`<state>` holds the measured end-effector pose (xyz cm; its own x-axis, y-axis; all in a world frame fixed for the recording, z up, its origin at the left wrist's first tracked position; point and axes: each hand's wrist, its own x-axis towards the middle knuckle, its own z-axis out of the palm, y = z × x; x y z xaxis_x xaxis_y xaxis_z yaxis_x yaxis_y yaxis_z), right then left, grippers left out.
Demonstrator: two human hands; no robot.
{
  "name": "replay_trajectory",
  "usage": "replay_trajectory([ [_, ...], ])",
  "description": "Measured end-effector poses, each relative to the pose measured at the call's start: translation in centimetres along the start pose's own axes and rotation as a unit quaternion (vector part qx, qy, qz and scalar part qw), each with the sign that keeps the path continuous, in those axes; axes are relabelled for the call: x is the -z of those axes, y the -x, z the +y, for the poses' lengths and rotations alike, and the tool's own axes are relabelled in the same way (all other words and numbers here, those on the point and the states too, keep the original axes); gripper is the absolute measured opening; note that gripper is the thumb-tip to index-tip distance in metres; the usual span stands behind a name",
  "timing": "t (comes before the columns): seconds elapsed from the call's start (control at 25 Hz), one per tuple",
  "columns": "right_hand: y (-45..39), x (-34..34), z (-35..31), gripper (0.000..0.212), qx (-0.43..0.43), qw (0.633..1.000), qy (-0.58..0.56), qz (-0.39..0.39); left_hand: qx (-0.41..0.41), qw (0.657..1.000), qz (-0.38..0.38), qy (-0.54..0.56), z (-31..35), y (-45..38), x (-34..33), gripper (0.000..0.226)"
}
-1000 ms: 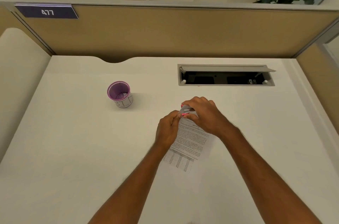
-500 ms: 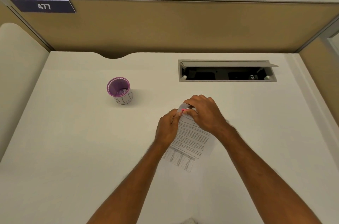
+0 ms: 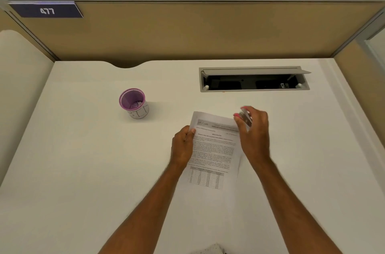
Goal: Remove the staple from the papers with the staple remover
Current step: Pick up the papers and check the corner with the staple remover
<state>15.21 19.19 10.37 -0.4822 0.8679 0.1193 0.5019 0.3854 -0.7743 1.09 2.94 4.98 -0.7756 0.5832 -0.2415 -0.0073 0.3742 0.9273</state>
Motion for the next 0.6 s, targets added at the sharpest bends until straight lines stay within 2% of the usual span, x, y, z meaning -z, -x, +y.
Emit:
replay_trajectory([
  [0.08, 2.8, 0.4, 2.9, 0.035, -0.072, 0.995, 0.048, 0.052, 0.015, 1.0, 0.006, 0.026, -0.2, 0.3, -0.1, 0.035],
  [0.2, 6.9, 0.4, 7.1, 0.038, -0.157, 0.973, 0.155, 0.064, 0.048, 0.997, 0.014, 0.061, -0.3, 0.8, -0.3, 0.033],
  [0.32, 9.3, 0.3, 9.7, 0.037, -0.187, 0.956, 0.224, 0.036, 0.056, 0.995, 0.014, 0.081, -0.2, 1.3, -0.5, 0.031],
  [0.6, 10.7, -0.2, 10.9, 0.042, -0.214, 0.948, 0.234, -0.001, 0.052, 0.993, 0.013, 0.109, -0.1, 1.6, -0.5, 0.028],
])
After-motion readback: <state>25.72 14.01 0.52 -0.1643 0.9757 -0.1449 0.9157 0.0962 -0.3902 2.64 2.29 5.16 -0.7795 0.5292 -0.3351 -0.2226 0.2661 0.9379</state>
